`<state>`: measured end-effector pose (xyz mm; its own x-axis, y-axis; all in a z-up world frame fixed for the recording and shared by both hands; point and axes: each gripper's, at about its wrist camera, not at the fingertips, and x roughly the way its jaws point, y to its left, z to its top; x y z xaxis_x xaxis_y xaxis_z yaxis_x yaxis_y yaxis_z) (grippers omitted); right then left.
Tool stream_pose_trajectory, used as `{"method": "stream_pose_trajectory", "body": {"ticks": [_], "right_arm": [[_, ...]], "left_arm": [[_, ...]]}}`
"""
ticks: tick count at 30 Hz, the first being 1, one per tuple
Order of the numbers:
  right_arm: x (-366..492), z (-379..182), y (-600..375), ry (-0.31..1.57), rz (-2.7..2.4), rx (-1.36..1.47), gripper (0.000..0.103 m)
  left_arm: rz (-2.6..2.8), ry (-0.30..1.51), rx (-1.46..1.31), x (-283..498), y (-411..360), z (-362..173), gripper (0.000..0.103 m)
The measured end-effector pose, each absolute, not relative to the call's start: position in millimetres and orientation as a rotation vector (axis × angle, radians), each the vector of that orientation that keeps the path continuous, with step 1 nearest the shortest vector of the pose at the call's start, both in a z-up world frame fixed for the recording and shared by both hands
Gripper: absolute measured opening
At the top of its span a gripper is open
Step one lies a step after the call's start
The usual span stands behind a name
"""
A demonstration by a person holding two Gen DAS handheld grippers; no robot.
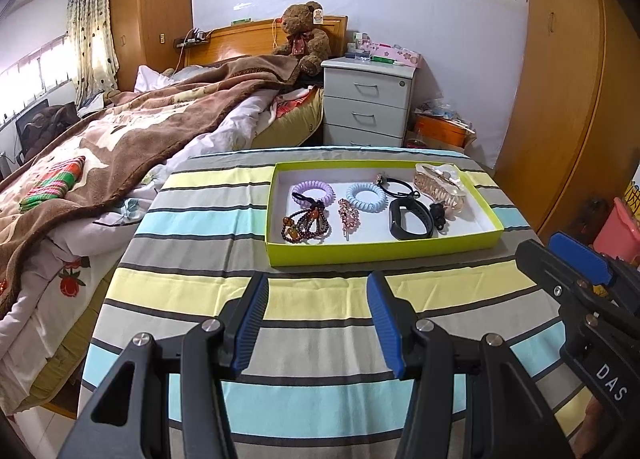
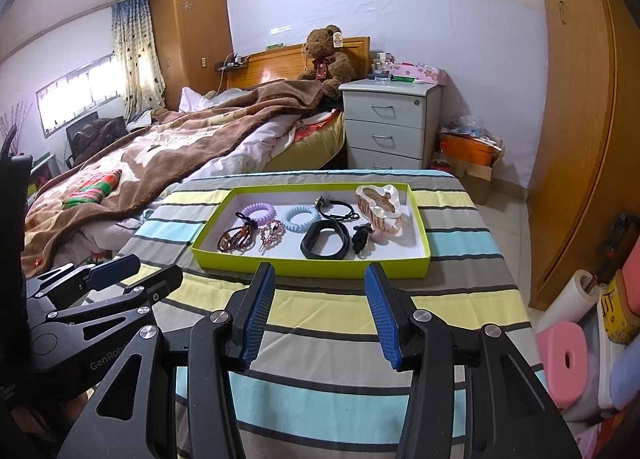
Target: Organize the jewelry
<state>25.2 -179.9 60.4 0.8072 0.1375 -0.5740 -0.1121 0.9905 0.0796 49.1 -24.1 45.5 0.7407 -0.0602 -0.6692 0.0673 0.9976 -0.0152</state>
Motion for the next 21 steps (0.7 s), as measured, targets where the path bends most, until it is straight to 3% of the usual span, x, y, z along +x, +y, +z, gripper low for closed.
{"method": "stream_pose_trajectory", "body": {"ticks": [21], "right_arm": [[24.4,58.9,-183.2,0.621,0.129,0.046,0.048]], "left_arm": [[-0.064,0.737,0.005,48.9,-21.4,45.8,0.053]]}}
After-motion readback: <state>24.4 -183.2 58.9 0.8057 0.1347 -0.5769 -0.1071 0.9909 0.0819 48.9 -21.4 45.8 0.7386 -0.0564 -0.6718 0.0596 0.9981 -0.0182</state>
